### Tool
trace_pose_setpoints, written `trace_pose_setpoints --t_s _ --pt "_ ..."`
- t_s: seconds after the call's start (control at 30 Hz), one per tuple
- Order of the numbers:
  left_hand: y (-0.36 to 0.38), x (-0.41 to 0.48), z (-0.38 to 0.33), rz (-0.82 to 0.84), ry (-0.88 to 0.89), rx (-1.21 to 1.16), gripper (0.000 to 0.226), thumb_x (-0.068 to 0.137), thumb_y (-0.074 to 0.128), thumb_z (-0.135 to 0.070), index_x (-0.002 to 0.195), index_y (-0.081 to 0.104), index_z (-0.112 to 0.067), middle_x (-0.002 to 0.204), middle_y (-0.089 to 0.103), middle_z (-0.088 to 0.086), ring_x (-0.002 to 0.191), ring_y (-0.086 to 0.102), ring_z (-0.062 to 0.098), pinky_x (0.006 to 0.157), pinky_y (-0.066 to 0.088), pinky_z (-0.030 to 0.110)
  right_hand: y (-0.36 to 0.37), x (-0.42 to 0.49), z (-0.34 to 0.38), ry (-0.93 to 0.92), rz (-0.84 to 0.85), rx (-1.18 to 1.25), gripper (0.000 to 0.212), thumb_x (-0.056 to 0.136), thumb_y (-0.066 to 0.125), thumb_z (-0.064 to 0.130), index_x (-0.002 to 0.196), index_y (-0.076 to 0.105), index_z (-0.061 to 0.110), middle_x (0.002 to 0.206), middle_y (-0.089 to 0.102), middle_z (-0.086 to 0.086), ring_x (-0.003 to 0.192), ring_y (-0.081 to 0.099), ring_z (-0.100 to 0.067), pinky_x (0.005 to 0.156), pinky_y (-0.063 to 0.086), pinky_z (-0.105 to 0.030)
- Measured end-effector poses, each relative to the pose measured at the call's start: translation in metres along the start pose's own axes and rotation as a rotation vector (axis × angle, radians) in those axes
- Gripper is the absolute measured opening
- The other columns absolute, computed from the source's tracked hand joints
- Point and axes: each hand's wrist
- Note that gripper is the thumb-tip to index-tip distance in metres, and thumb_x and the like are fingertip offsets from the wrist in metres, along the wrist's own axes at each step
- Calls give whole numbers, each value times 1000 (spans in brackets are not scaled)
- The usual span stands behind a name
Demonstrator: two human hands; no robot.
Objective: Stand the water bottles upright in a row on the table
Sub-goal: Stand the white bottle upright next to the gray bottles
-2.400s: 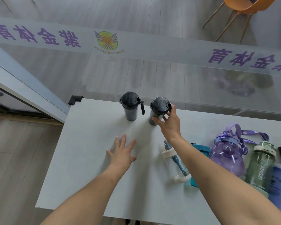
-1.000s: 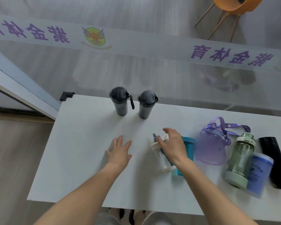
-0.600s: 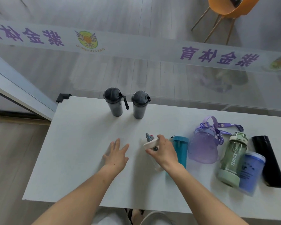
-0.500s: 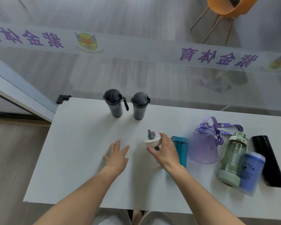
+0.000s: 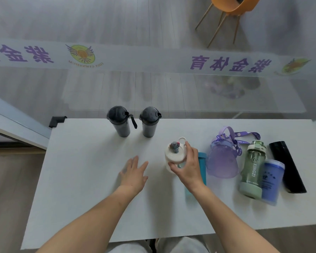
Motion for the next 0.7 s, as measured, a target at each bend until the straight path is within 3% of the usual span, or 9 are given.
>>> trace_pose_setpoints --t_s 0.2,0.43,0.6,0.7 --pt "5 3 -16 23 10 -5 61 101 45 -42 154 16 -40 165 -4 2 152 -4 28 112 30 58 -5 7 -8 -29 17 63 98 67 90 24 150 41 5 132 44 -3 121 42 -4 106 29 -7" --pt "12 4 -50 29 -73 -44 61 100 46 -43 154 16 -40 165 -3 2 151 -2 30 112 31 59 -23 35 -28 -85 101 136 85 69 87 30 143 49 12 134 51 2 127 50 -20 107 45 -39" --pt "17 6 -69 7 -135 -86 60 101 46 -42 154 18 -40 165 -4 1 152 -4 28 110 32 61 -39 55 -41 -129 175 93 88 74 91 20 149 45 12 142 50 1 131 45 -11 112 38 -29" --pt "20 6 -78 5 -180 -95 60 101 45 -43 154 17 -41 166 -7 1 152 -7 28 110 33 61 -45 62 -47 -140 248 84 91 77 88 21 153 38 15 145 46 4 133 44 -12 114 39 -34"
Point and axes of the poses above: each hand's wrist, its own x-axis towards the middle knuckle, its own y-axis out of the palm, z = x × y
